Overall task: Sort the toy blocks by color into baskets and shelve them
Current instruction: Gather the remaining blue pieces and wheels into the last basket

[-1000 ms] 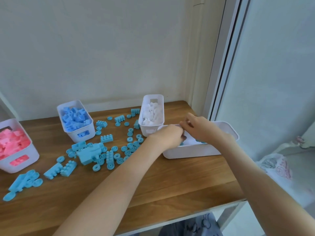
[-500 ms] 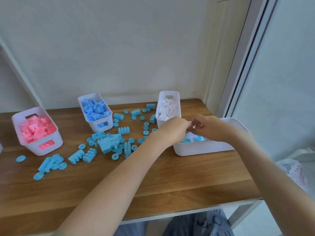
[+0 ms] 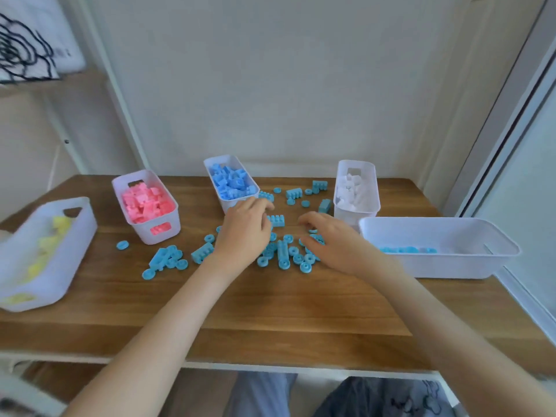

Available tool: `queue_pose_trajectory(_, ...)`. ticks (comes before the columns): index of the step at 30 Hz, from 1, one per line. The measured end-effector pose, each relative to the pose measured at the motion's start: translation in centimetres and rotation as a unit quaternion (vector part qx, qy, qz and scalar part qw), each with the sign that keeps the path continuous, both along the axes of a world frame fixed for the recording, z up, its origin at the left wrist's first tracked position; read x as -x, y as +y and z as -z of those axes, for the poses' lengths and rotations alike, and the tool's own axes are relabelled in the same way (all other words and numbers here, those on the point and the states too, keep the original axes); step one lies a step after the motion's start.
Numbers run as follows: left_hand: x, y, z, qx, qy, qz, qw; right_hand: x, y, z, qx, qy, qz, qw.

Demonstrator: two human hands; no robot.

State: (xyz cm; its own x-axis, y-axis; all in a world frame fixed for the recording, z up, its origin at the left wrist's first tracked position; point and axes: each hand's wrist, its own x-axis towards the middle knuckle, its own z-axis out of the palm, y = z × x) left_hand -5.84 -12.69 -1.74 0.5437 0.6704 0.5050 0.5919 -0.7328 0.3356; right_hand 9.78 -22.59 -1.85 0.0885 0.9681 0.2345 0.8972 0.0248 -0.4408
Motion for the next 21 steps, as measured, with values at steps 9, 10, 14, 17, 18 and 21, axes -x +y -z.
queue_pose_trajectory(9, 3.2, 0.4, 4.5, 0.036, 0.139, -0.031, 0.989, 1.8, 3.0, 5.4, 0.085, -0.153, 0.052, 0.983)
queue_pose_trajectory(10, 3.1, 0.5, 4.9, 0.040, 0.147, -0.036, 0.988, 1.8, 3.0, 5.5, 0.068, -0.154, 0.052, 0.984)
queue_pose_trajectory(14, 2.3, 0.5, 6.0, 0.016, 0.120, -0.041, 0.992, 1.8, 3.0, 5.6, 0.020, -0.163, 0.055, 0.985)
queue_pose_trajectory(17, 2.1, 0.3, 6.1, -0.003, 0.095, -0.034, 0.995, 1.8, 3.1, 5.8, -0.004, -0.166, 0.049, 0.985)
queue_pose_trajectory(18, 2.2, 0.2, 6.2, -0.006, 0.089, -0.028, 0.996, 1.9, 3.1, 5.9, -0.014, -0.166, 0.048, 0.985)
queue_pose_trajectory(21, 2.2, -0.1, 6.1, 0.001, 0.072, -0.015, 0.997, 2.1, 3.2, 5.7, -0.017, -0.147, 0.052, 0.988)
